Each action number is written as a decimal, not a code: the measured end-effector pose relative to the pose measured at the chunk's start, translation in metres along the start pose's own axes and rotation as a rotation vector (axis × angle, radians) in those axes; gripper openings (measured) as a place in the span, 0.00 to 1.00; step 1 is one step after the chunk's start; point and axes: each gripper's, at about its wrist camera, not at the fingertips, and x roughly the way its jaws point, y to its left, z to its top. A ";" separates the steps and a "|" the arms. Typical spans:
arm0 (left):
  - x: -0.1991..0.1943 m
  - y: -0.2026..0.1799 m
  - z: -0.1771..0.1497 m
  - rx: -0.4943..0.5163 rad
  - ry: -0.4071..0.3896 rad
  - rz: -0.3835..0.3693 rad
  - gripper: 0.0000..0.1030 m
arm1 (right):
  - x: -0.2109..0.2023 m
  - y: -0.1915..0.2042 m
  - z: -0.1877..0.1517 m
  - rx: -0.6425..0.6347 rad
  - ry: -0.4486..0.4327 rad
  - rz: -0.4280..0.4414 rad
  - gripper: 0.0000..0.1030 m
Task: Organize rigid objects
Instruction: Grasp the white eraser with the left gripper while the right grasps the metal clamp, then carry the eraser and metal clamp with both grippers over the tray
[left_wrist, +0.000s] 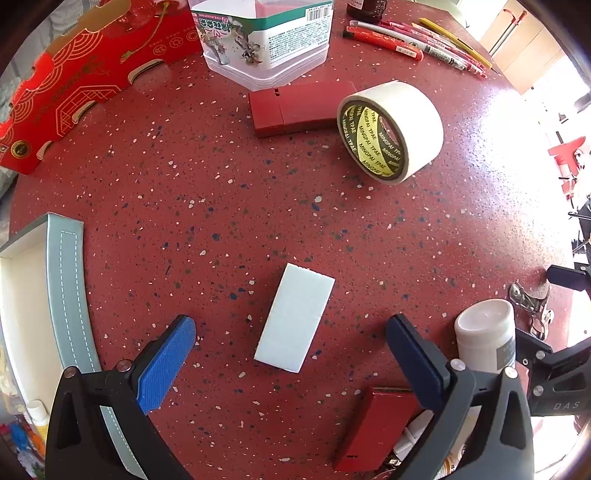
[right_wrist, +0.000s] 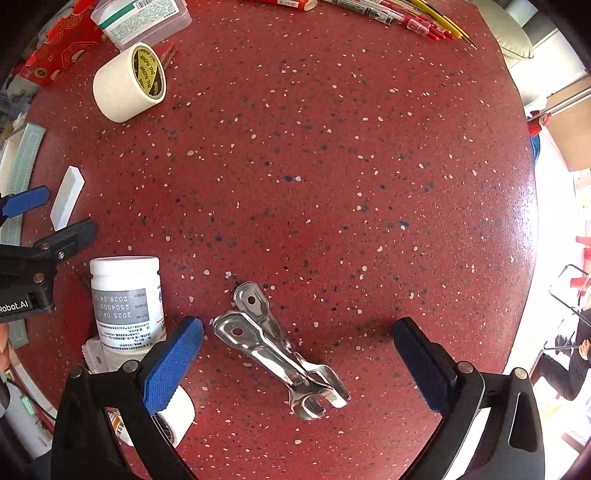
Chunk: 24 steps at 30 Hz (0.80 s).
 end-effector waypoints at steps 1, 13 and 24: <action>0.001 0.000 0.002 0.008 0.008 -0.001 1.00 | 0.000 -0.003 -0.004 0.006 0.002 0.000 1.00; -0.012 -0.026 0.020 0.167 0.030 -0.007 0.50 | -0.021 -0.007 -0.041 0.034 0.000 -0.004 0.41; -0.044 0.011 0.018 0.125 0.003 -0.137 0.24 | -0.076 -0.018 -0.080 0.191 -0.080 -0.005 0.15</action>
